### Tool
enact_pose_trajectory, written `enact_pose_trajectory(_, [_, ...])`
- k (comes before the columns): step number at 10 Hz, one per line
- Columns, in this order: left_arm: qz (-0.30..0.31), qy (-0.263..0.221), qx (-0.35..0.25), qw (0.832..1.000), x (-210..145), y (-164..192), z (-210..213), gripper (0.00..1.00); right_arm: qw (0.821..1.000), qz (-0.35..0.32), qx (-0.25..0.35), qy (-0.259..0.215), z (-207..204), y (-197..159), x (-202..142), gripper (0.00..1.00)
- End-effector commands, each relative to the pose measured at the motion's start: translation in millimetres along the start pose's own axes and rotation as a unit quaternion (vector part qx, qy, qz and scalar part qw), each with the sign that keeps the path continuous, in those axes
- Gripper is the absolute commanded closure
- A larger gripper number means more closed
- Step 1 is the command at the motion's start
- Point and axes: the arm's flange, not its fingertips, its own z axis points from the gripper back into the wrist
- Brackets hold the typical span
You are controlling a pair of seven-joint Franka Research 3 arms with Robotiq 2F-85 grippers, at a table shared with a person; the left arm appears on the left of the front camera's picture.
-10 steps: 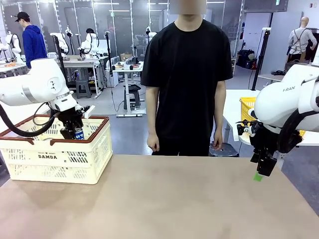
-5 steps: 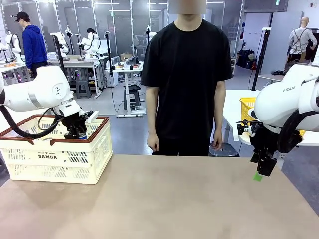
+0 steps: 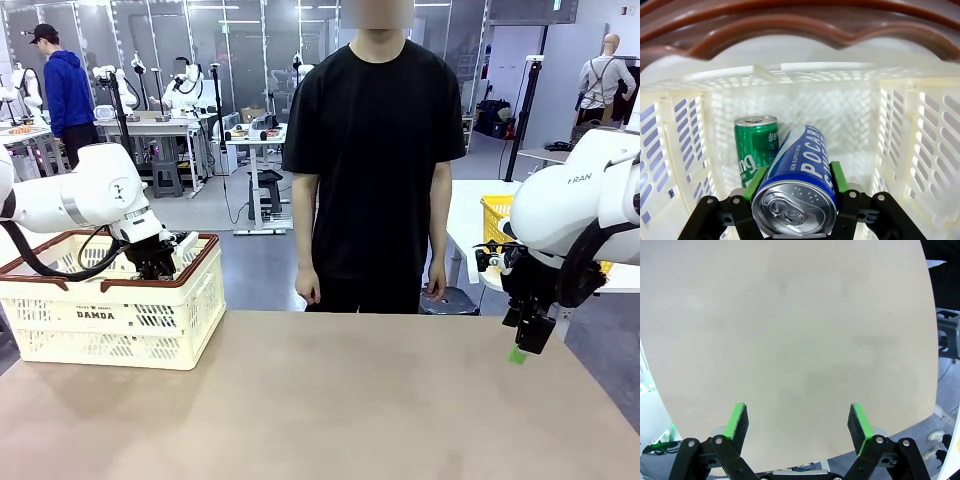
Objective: Place the drinks into the Shopping basket.
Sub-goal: Pick up one drink and place it into the Shopping basket.
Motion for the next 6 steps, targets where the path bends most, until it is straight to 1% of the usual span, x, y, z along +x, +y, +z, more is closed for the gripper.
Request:
enact_pose_trajectory(1, [-0.010, -0.007, 0.002, 1.000, -3.1, 6.7, 2.9, 0.41, 1.000, 0.000, 0.000, 0.002, -0.4, 0.7, -0.7, 0.00])
enact_pose_trajectory(5, [-0.012, -0.003, -0.011, 1.000, -2.1, 5.1, -6.0, 0.41, 1.000, 0.000, 0.000, 0.002, -0.4, 0.7, -0.7, 0.00])
enact_pose_trajectory(6, [-0.010, -0.008, -0.012, 1.000, -1.9, 3.0, -5.6, 0.41, 1.000, 0.000, 0.000, 0.002, -0.4, 0.7, -0.7, 0.00])
